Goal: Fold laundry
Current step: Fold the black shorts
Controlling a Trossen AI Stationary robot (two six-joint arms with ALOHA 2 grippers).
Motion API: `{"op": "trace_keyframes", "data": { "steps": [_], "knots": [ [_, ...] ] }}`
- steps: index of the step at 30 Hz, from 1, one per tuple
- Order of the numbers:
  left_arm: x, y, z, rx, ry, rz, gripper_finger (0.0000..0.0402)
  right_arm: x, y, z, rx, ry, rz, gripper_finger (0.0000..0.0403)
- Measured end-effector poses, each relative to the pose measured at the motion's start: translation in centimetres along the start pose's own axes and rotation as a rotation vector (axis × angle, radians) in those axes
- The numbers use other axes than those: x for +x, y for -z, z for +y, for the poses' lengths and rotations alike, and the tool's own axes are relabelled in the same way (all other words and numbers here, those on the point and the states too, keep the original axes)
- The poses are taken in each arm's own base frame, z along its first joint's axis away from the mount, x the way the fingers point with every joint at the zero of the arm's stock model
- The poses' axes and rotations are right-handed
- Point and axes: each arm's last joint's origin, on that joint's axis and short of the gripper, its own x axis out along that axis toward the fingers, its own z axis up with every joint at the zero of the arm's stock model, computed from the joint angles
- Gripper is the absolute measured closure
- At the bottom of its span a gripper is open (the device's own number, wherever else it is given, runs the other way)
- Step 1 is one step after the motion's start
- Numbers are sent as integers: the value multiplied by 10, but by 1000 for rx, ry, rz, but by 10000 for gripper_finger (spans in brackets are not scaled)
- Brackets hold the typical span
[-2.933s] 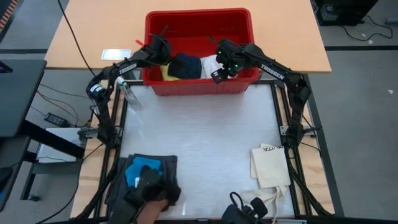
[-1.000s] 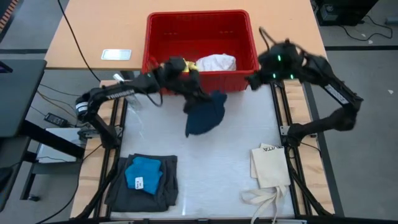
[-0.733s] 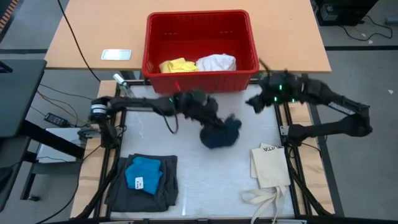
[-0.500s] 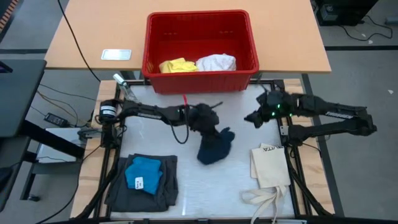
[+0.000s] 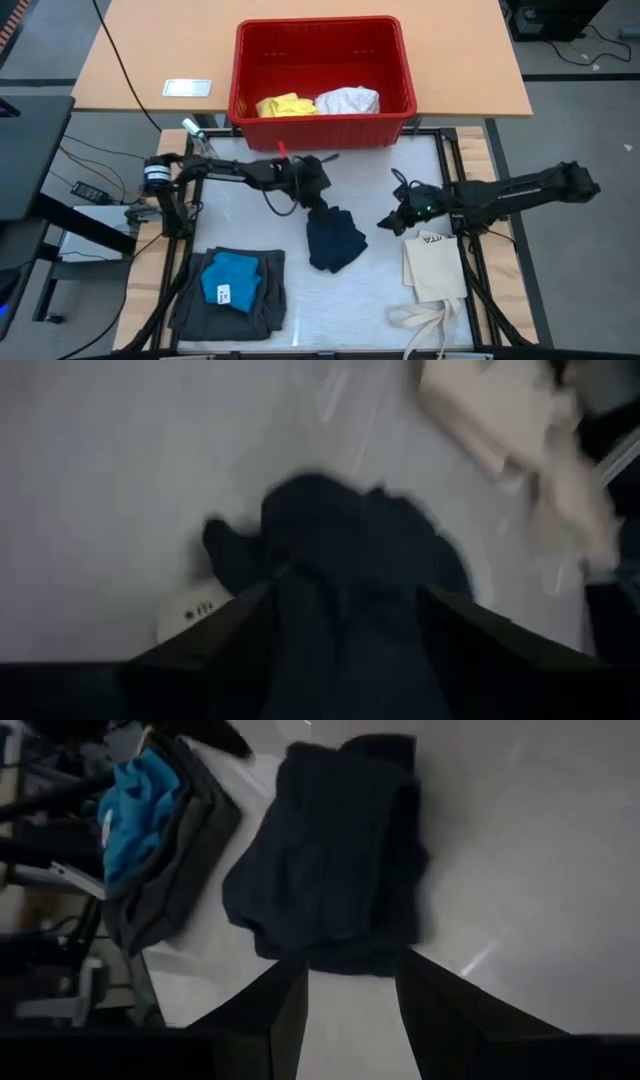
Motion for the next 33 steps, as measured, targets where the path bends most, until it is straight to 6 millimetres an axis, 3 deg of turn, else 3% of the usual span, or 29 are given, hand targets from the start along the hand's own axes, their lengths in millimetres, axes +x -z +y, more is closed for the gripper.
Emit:
{"op": "trace_keyframes", "data": {
  "steps": [5,10,16,26,29,33],
  "knots": [
    [-16,-13,0,11,13,-93,132,27,5,-7,92,-41,3,244],
    [9,-10,12,13,18,-85,132,48,9,-11,200,-19,51,244],
    [40,-11,27,43,110,-101,131,65,15,-1,349,-104,64,244],
    [69,0,50,10,126,-35,132,77,39,5,544,-59,-11,244],
    [73,4,52,-11,142,-8,155,85,46,1,593,-14,-49,244],
    [75,6,52,-37,151,10,227,96,52,-1,672,-13,-93,244]
  ]
}}
